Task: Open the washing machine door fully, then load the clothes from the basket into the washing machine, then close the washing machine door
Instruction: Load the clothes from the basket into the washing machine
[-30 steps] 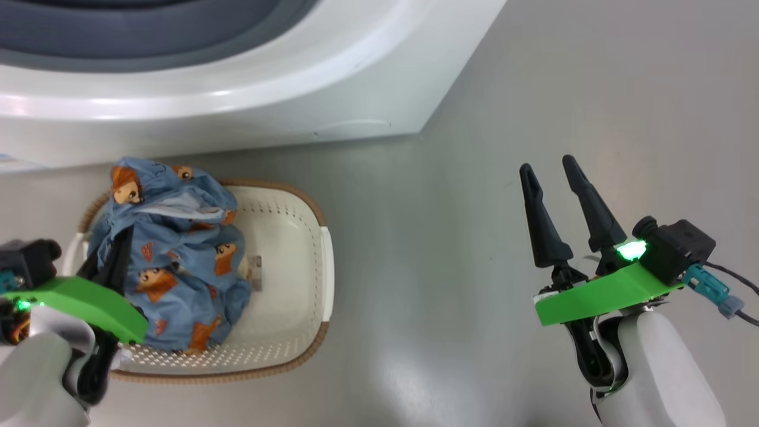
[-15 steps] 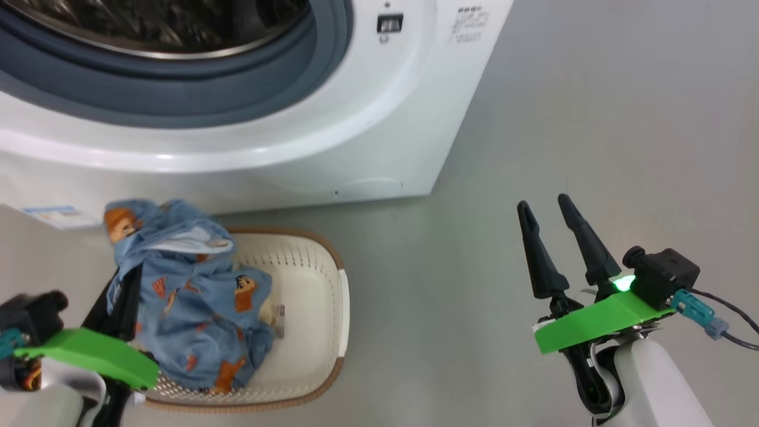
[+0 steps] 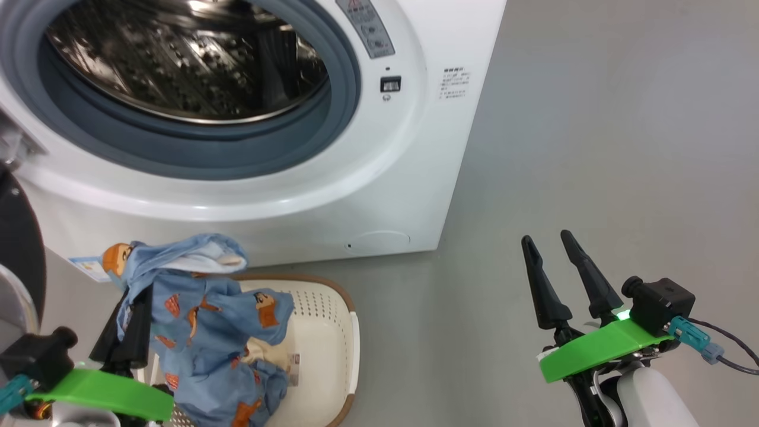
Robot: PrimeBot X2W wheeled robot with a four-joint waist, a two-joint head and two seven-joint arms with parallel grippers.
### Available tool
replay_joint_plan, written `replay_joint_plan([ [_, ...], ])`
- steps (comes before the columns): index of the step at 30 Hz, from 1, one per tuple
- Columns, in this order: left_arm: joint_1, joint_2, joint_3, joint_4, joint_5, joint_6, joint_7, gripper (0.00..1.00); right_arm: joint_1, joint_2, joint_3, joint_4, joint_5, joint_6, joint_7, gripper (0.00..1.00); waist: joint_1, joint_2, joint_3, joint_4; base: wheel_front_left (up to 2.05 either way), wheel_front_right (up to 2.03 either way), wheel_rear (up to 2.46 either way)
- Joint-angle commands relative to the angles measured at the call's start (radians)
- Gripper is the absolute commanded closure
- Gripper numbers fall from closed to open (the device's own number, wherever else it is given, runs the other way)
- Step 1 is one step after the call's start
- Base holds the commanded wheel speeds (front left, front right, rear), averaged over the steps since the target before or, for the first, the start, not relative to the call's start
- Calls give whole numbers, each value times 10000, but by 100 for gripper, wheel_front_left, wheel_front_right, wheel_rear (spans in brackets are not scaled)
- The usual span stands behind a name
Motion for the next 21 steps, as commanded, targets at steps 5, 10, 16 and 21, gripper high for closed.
replay_joint_plan([
  [5,374,220,703,-1065,333,330,-122,100,97,-110,200,-181,144,16,-48,0,0,0,-467,32,0,0,0],
  [10,776,205,896,-1824,470,532,-122,100,177,-251,194,-208,175,16,-48,0,0,0,-677,19,0,0,0],
  [16,1247,155,935,-2596,607,796,-122,100,337,-448,89,-271,191,16,-48,0,0,0,-991,64,0,0,0],
  [21,1461,135,857,-2972,618,939,-8,100,501,-584,53,-353,170,16,-48,0,0,0,-1183,135,0,0,0],
])
